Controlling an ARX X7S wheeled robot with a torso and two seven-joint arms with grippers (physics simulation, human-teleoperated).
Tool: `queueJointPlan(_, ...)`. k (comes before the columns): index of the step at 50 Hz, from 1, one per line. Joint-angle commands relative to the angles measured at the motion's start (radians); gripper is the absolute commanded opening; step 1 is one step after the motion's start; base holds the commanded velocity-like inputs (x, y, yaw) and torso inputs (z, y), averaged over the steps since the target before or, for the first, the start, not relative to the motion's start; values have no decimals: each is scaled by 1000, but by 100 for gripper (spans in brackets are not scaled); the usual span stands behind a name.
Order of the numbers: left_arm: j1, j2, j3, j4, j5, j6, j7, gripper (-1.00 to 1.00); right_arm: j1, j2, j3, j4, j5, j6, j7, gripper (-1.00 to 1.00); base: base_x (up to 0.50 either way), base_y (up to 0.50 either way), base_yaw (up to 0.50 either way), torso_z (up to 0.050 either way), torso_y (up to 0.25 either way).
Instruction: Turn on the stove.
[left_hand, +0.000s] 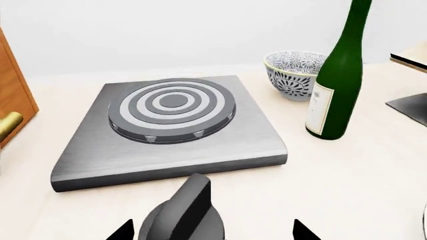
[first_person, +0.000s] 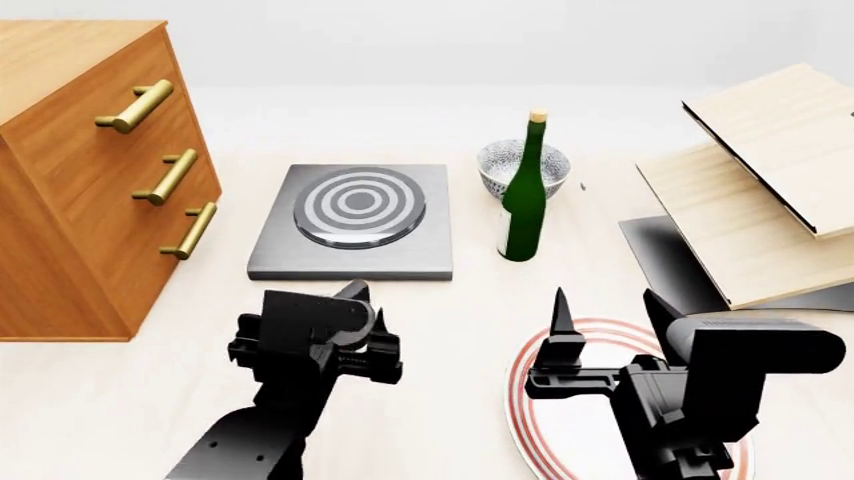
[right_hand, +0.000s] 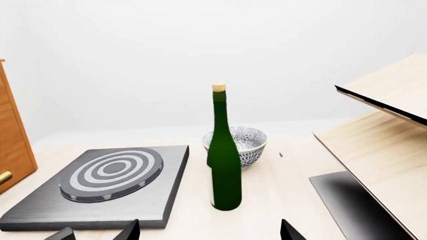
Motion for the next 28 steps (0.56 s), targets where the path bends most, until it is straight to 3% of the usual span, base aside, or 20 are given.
queueJointPlan(1, 45, -26, -155, 507, -162, -382, 16, 100, -15, 3, -8, 15, -2, -24, 6, 100, 0, 0, 0, 0, 0)
queueJointPlan(8, 64, -2, -284, 587, -217, -457, 13, 100, -25, 11, -30, 22, -17, -38, 13, 100, 0, 0, 0, 0, 0)
queueJointPlan(19, 131, -31, -249, 520, -163, -323, -8, 100, -33, 25, -54, 40, -40, -61, 24, 100, 0, 0, 0, 0, 0)
queueJointPlan(28, 136, -40, -241, 501, -163, -306, -14, 100, -33, 30, -64, 42, -42, -64, 32, 100, 0, 0, 0, 0, 0)
